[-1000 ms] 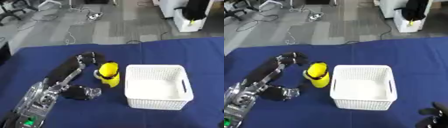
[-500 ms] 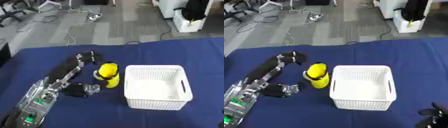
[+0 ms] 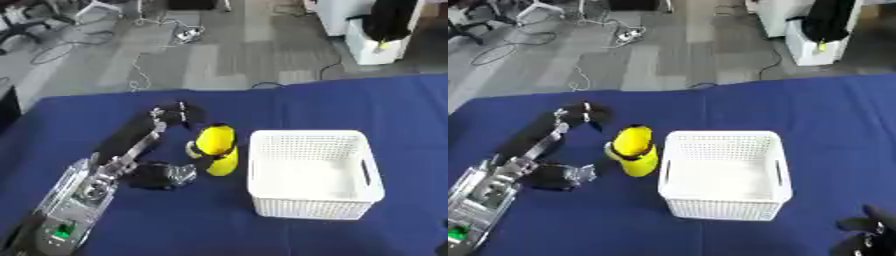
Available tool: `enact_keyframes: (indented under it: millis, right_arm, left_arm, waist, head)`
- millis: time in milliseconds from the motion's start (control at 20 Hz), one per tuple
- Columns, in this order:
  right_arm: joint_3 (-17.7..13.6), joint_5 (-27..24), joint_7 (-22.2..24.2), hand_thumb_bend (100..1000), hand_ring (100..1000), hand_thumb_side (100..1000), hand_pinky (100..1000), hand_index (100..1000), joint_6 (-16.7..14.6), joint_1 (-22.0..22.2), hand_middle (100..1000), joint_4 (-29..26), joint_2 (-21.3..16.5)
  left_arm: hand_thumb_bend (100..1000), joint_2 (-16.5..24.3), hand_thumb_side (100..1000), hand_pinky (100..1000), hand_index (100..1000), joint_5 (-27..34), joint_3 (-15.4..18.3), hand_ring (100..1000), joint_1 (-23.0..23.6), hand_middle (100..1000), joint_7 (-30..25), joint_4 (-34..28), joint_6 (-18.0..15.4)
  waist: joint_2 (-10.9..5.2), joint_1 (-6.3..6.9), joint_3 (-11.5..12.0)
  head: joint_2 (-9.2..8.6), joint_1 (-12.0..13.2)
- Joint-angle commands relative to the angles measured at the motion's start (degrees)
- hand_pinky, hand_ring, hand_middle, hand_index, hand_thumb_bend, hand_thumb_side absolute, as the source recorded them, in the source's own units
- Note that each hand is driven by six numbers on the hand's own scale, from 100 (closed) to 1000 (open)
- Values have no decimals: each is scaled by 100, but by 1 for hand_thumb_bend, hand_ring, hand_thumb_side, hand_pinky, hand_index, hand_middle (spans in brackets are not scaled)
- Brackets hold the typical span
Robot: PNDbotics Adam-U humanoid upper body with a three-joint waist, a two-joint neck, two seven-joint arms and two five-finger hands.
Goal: Pick up objects on the table and place them in the box.
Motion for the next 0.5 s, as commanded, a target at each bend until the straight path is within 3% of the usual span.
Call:
enact_keyframes:
  millis: [50,500]
  right_arm:
    - [3,20,411,902,654,518,524,1000,-436,-45,804,-100,-80]
    - [22,22,411,902,655,518,525,1000,-486,-30,804,-100,-82]
  left_arm:
    - [365,235,812,892,818,-5,11,651,-104,784,15,28,-23]
    - [356,256,829,895,818,-107,20,654,-135,786,26,404,-43]
  waist:
    - [-56,-33,-15]
    - [-58,-69,-16]
  head:
    - [-50,41]
    - [-34,62]
